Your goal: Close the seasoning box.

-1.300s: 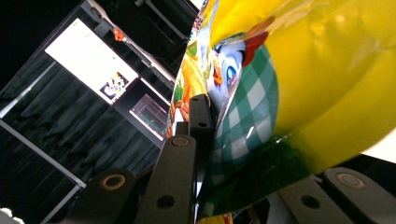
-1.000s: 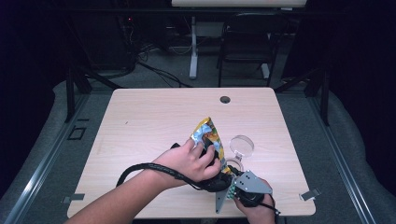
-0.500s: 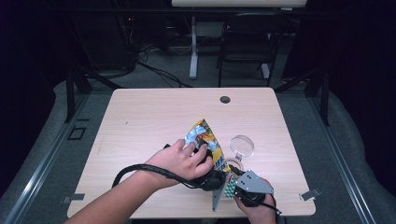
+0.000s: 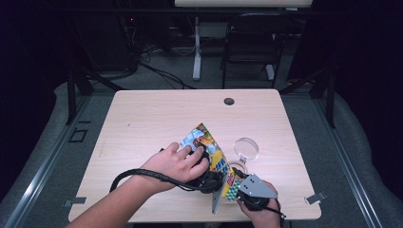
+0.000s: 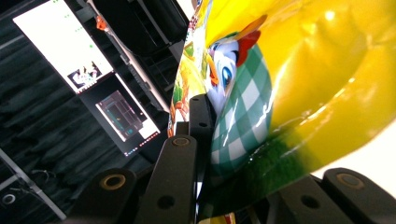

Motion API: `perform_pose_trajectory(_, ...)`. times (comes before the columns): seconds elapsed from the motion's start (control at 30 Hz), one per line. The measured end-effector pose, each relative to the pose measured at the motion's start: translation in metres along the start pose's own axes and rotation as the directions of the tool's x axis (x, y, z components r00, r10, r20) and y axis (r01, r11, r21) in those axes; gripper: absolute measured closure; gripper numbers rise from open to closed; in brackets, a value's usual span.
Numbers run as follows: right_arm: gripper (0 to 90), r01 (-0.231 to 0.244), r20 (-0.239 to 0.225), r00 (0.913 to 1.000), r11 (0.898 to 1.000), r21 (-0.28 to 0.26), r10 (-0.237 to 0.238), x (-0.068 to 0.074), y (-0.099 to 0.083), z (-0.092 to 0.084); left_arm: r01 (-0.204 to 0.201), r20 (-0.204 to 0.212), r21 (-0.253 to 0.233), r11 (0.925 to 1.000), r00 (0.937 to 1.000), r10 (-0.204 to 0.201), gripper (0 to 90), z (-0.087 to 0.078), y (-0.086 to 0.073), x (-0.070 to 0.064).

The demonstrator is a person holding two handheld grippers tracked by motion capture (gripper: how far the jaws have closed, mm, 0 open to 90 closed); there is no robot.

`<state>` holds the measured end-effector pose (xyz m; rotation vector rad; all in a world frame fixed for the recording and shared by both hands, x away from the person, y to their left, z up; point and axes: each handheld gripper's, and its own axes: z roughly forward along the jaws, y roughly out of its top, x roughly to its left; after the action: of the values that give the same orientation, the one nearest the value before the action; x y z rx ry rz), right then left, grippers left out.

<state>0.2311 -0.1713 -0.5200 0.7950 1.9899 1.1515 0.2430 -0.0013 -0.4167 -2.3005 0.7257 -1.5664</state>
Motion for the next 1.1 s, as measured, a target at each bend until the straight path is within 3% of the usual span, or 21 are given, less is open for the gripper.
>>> perform_pose_trajectory(0.7, 71.2, -0.016, -0.003, 0.9999, 1.0, -0.013, 0.016, -0.003, 0.003, -0.001, 0.063, 0.035, -0.001, 0.998, 0.9974, -0.063, 85.6, 0.003, -0.006, -0.006)
perform_pose_trajectory(1.1, 71.2, -0.011, -0.005, 0.9999, 1.0, -0.016, 0.011, -0.003, 0.004, 0.001, 0.146, 0.081, -0.017, 0.9891, 0.9862, -0.144, 85.9, 0.007, -0.013, -0.015)
